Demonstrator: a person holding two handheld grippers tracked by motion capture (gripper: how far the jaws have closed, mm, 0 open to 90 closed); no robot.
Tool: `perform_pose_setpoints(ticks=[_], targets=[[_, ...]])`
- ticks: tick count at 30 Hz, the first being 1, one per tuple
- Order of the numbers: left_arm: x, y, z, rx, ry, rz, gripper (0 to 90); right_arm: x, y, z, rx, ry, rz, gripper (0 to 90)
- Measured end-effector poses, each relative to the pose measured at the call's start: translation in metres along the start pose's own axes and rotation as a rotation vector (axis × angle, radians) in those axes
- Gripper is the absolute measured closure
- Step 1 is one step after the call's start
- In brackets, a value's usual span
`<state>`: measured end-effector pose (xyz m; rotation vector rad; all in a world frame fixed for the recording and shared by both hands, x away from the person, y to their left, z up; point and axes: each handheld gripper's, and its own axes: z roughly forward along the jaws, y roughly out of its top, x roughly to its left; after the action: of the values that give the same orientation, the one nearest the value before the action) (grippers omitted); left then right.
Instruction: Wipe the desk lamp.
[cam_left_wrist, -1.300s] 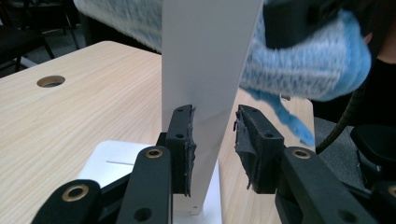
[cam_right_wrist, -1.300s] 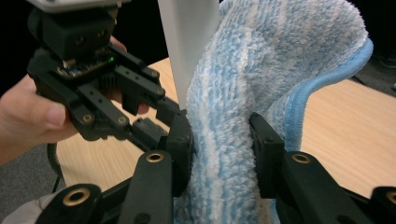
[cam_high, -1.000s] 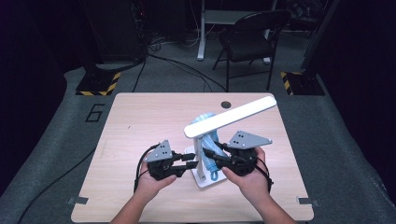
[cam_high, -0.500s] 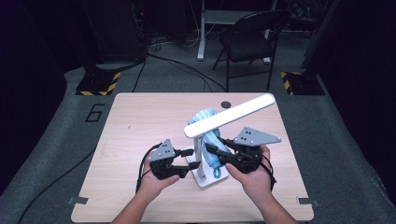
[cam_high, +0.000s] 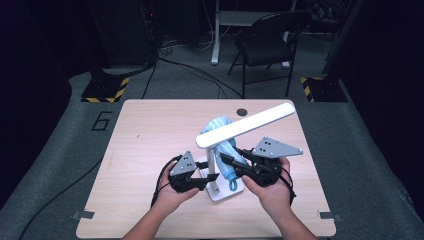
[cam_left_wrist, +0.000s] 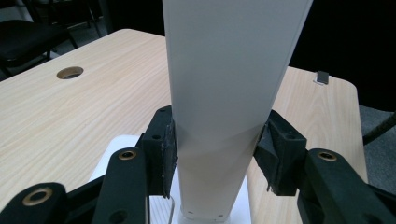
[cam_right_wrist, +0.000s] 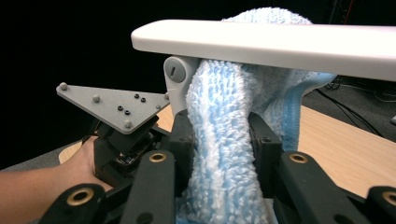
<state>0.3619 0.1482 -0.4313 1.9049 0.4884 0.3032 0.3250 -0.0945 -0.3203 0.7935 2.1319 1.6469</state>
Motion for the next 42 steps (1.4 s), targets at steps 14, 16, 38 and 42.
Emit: perform_pose_setpoints(ticks=[14, 16, 38, 42], targets=[[0.013, -0.007, -0.017, 0.002, -0.074, 0.024, 52.1, -0.002, 0.0, -0.006, -0.017, -0.007, 0.006, 68.0], [0.016, -0.008, -0.019, 0.01, -0.089, 0.027, 52.1, -0.003, 0.0, -0.007, -0.016, -0.01, 0.01, 68.0], [0.031, -0.005, -0.037, -0.046, -0.109, -0.022, 45.1, -0.016, 0.0, -0.012, -0.02, 0.074, -0.012, 68.0], [0.028, 0.003, -0.037, -0.082, -0.075, -0.026, 45.6, -0.016, 0.0, -0.007, -0.025, 0.091, -0.025, 68.0]])
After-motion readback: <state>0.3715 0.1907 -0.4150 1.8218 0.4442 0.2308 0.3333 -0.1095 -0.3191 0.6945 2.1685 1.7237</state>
